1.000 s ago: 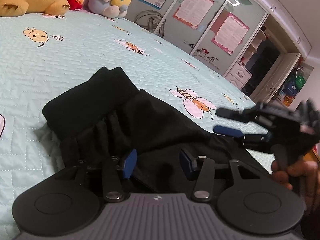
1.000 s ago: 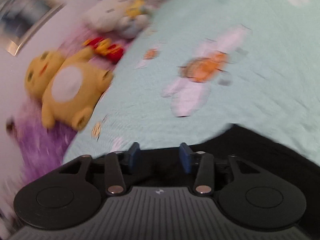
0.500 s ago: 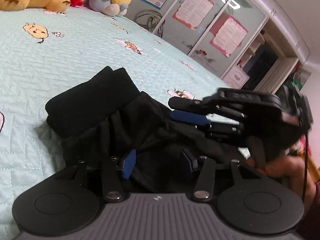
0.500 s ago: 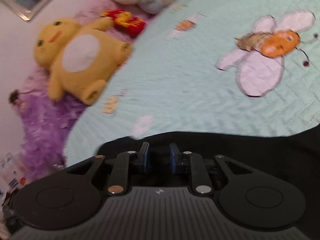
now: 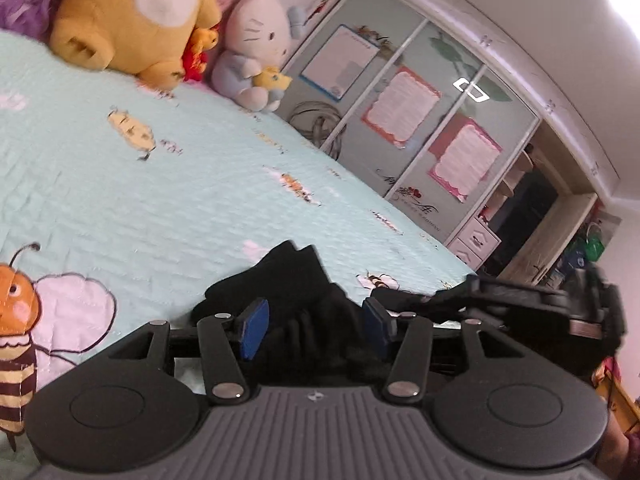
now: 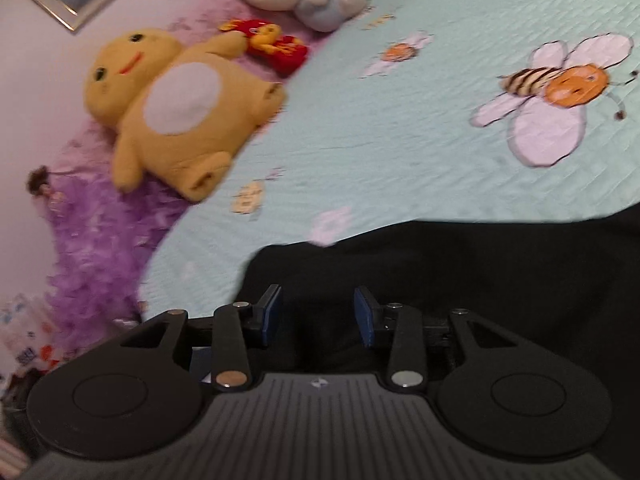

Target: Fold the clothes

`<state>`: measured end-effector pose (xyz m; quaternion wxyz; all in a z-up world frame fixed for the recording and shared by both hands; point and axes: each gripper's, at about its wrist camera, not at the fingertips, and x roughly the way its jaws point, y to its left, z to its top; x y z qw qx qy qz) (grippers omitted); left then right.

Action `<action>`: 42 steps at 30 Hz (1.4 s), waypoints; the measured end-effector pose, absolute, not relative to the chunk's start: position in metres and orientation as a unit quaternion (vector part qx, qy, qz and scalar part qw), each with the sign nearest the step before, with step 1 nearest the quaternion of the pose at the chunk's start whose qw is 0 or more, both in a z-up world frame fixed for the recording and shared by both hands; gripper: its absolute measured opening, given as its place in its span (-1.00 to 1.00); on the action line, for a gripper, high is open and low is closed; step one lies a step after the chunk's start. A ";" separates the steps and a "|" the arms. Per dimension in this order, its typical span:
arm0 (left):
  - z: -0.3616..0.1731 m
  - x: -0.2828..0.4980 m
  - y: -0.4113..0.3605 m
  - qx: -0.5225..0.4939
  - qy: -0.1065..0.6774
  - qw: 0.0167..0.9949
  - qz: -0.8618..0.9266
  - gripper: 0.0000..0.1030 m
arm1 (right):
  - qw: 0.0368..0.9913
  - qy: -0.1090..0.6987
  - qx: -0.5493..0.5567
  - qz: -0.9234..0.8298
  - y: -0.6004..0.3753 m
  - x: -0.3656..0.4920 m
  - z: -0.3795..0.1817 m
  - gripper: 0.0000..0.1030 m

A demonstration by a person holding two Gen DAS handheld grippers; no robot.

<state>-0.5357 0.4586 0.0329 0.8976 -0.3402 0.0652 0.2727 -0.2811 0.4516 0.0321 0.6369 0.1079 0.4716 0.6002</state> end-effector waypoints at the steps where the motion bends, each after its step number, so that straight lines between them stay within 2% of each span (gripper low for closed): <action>1: 0.031 -0.535 0.460 -0.341 0.067 0.897 0.274 0.06 | 0.631 0.470 0.111 0.608 0.454 -0.285 0.033 -0.22; 8: 0.021 -0.535 0.470 -0.366 0.074 0.891 0.259 0.07 | 0.640 0.479 0.027 0.599 0.506 -0.295 0.014 -0.29; 13: 0.024 -0.547 0.478 -0.395 0.044 0.884 0.245 0.12 | 0.638 0.479 0.041 0.601 0.502 -0.290 0.008 -0.28; 22: 0.053 -0.576 0.475 -0.426 -0.013 0.876 0.226 0.11 | 0.652 0.474 0.093 0.585 0.405 -0.305 0.026 -0.20; 25: 0.054 -0.566 0.471 -0.424 0.007 0.879 0.218 0.11 | 0.661 0.466 0.085 0.582 0.360 -0.327 0.028 -0.20; 31: 0.031 -0.526 0.473 -0.378 0.114 0.882 0.257 0.06 | 0.680 0.457 0.027 0.573 0.313 -0.357 0.016 -0.18; 36: 0.035 -0.516 0.464 -0.328 0.130 0.893 0.279 0.07 | 0.689 0.429 0.004 0.585 0.311 -0.367 0.011 -0.17; 42: 0.028 -0.507 0.477 -0.313 0.137 0.898 0.279 0.07 | 0.688 0.410 -0.013 0.599 0.315 -0.375 0.010 0.03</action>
